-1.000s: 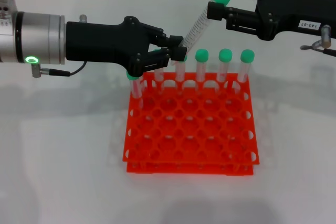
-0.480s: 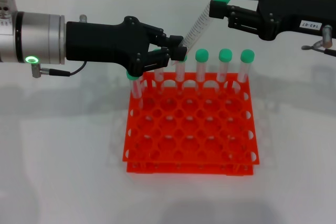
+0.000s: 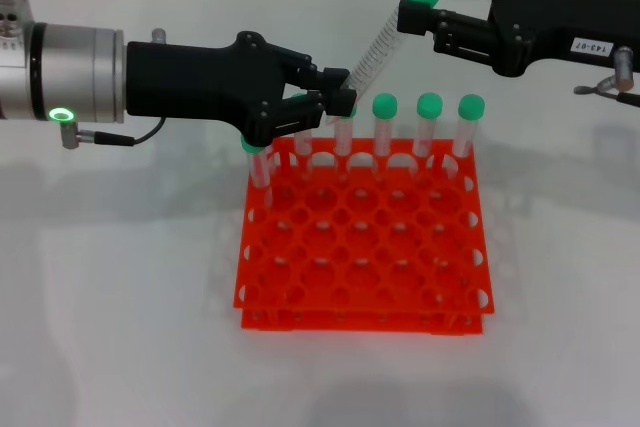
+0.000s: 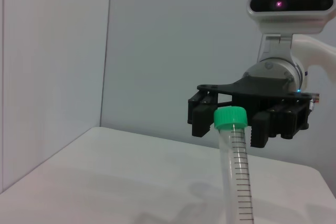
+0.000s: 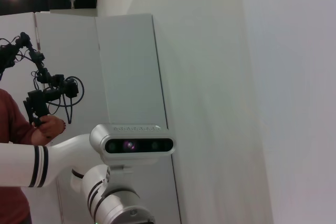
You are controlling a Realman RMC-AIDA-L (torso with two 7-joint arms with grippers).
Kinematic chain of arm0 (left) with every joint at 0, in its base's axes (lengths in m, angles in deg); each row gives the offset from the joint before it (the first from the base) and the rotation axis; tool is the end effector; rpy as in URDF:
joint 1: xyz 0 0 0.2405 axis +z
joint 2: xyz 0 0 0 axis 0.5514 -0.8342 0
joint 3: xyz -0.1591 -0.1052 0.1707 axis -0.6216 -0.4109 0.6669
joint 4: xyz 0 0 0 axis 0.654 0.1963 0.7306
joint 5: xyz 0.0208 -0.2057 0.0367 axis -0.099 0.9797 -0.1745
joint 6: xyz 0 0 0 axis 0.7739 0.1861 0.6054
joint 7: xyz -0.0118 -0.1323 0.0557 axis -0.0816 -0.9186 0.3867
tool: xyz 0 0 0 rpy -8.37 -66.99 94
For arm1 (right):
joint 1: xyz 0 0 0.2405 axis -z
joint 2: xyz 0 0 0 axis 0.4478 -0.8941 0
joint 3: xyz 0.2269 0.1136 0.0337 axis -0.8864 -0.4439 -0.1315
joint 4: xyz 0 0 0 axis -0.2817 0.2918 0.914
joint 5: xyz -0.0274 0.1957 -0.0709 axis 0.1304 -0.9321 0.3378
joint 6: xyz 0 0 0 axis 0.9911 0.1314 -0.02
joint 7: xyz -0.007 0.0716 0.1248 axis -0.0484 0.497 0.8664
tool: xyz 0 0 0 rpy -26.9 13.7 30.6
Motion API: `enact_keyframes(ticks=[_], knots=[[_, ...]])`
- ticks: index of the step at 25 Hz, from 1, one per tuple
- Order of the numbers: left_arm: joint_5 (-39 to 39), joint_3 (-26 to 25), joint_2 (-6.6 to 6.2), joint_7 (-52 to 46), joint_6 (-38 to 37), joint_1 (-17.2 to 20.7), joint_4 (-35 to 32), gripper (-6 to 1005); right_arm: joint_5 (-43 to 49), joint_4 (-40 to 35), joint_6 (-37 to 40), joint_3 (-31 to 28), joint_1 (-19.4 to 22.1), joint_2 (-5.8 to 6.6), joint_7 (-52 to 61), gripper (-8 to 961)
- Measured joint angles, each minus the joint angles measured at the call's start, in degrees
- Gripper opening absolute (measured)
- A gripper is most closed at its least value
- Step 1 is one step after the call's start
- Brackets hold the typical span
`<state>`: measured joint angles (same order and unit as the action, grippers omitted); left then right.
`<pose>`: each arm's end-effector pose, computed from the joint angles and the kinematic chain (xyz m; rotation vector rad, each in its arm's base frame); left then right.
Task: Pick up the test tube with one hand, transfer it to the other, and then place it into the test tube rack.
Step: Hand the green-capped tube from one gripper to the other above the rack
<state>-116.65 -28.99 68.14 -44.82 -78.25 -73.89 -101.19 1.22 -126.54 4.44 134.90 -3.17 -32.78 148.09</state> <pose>-0.1800 0.3612 0.0056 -2.9521 -0.3143 -0.8008 0.1540 0.3582 0.0339 -2.6733 0.2494 1.1260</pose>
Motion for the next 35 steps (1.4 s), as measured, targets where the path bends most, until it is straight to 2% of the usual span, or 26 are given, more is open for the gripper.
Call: enact_keyframes(ticks=[10, 18, 24, 34, 35], knots=[[0.00, 0.00, 0.05, 0.04, -0.04, 0.00, -0.02, 180, -0.01, 0.06, -0.48, 0.00, -0.12, 0.04, 0.00, 395], [-0.02, 0.00, 0.11, -0.11, -0.08, 0.00, -0.24, 179, -0.04, 0.09, -0.36, -0.01, 0.11, 0.09, 0.07, 307], [0.44, 0.01, 0.08, 0.04, -0.10, 0.00, -0.16, 179, -0.07, 0.08, -0.32, -0.01, 0.18, 0.09, 0.11, 279], [1.28, 0.00, -0.02, 0.14, -0.14, 0.32, -0.30, 179, 0.27, 0.09, -0.34, 0.00, 0.11, 0.09, -0.01, 278], [1.28, 0.00, -0.02, 0.14, -0.12, 0.36, -0.34, 133, 0.30, 0.09, -0.33, 0.01, 0.11, 0.09, -0.01, 278]])
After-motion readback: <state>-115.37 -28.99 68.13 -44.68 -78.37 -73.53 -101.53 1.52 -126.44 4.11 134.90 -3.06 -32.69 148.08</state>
